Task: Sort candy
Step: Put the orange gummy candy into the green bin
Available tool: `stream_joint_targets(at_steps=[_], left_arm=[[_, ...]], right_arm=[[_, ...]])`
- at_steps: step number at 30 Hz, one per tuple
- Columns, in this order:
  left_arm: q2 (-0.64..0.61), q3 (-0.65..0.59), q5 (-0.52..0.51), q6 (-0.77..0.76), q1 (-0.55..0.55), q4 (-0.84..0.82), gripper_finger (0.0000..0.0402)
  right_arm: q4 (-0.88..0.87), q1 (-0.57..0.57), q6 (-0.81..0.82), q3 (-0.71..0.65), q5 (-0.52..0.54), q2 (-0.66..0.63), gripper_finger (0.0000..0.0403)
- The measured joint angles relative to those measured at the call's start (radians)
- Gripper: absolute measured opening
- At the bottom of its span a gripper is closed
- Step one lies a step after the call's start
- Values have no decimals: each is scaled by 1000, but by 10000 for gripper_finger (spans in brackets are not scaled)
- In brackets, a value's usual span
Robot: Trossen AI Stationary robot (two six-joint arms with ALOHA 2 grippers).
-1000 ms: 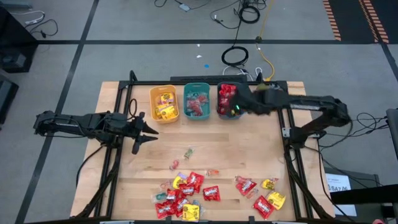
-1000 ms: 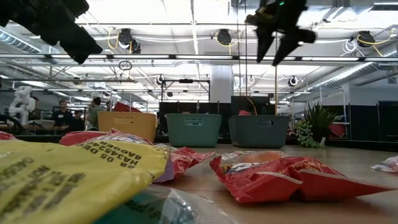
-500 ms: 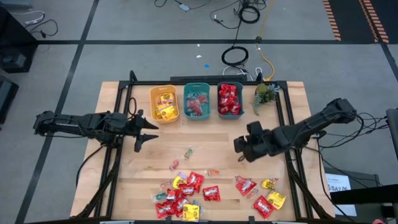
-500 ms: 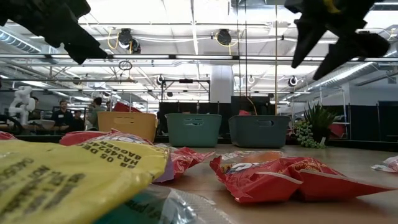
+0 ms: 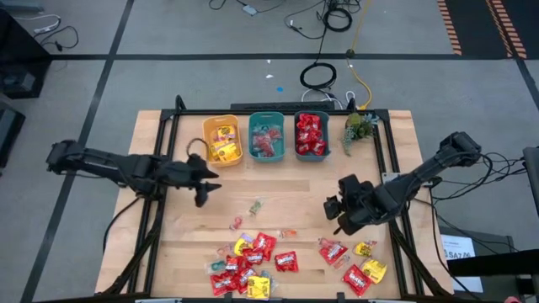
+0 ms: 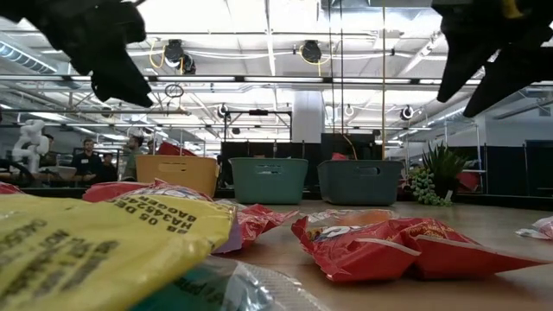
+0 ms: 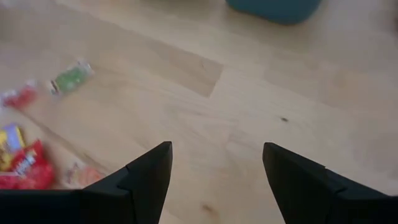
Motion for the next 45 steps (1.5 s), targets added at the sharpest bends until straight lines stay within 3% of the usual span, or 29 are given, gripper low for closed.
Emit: stream_joint_targets(at_steps=[5, 12, 16, 21, 25, 29, 39, 45], left_arm=[[272, 150, -82, -188, -87, -66, 196], [611, 363, -91, -496, -191, -239, 196], [729, 461, -98, -570, -233, -306, 196], [802, 526, -103, -574, -262, -308, 196], [817, 535, -89, -574, -262, -289, 196], [817, 535, -49, -578, -262, -286, 196], [892, 535, 74, -661, -264, -259, 196], [970, 535, 78, -656, -264, -257, 196]], right_arm=[[-46, 41, -23, 0, -4, 0, 242], [-76, 145, -82, 0, -3, 0, 242], [-41, 240, -141, 0, 86, 0, 242], [97, 336, -321, -6, 168, -1, 242], [296, 352, -424, -94, 104, -35, 242], [416, 352, -411, -190, 99, -69, 242], [449, 351, -445, -222, 99, -79, 242], [449, 351, -455, -222, 99, -79, 242]])
